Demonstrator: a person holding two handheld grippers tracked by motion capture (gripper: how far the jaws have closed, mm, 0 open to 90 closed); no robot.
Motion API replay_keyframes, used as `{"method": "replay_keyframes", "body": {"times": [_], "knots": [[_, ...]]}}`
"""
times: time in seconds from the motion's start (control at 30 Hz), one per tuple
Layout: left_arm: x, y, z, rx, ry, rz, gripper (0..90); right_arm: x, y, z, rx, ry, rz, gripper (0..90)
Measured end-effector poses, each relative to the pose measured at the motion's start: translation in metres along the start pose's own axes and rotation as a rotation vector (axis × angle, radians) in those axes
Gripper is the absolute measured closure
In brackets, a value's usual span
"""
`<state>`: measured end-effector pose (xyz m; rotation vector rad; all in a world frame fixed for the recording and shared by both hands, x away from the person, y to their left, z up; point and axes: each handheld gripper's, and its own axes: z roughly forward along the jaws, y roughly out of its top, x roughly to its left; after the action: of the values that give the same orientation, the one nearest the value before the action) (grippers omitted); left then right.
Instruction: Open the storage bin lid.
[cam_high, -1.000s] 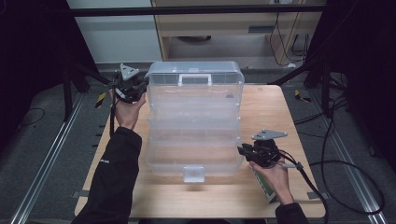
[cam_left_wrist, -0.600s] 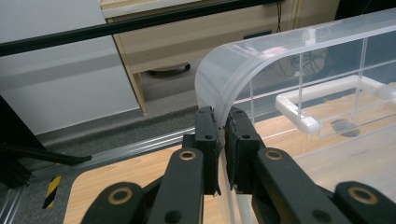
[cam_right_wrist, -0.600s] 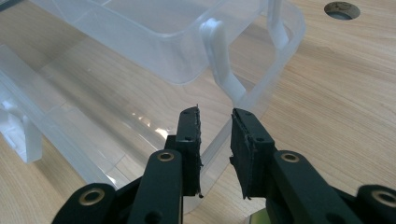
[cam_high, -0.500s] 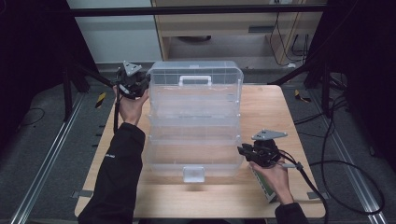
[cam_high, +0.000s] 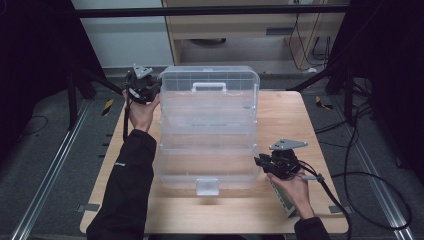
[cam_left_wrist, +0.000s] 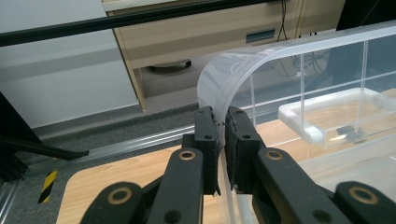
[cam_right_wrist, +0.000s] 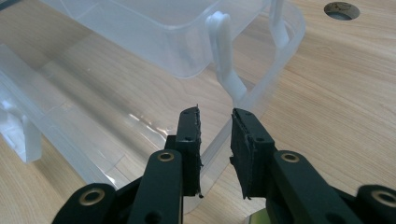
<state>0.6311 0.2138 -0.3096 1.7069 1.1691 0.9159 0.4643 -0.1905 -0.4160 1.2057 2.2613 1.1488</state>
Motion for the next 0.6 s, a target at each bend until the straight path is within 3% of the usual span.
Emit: {"method": "replay_keyframes", "body": {"times": [0.6], "knots": [[0.0022, 0.0004, 0.0103, 0.039, 0.014, 0.013, 83.0, -0.0002, -0.0001, -0.0002, -0.001, -0.013, -0.014, 74.1]]}}
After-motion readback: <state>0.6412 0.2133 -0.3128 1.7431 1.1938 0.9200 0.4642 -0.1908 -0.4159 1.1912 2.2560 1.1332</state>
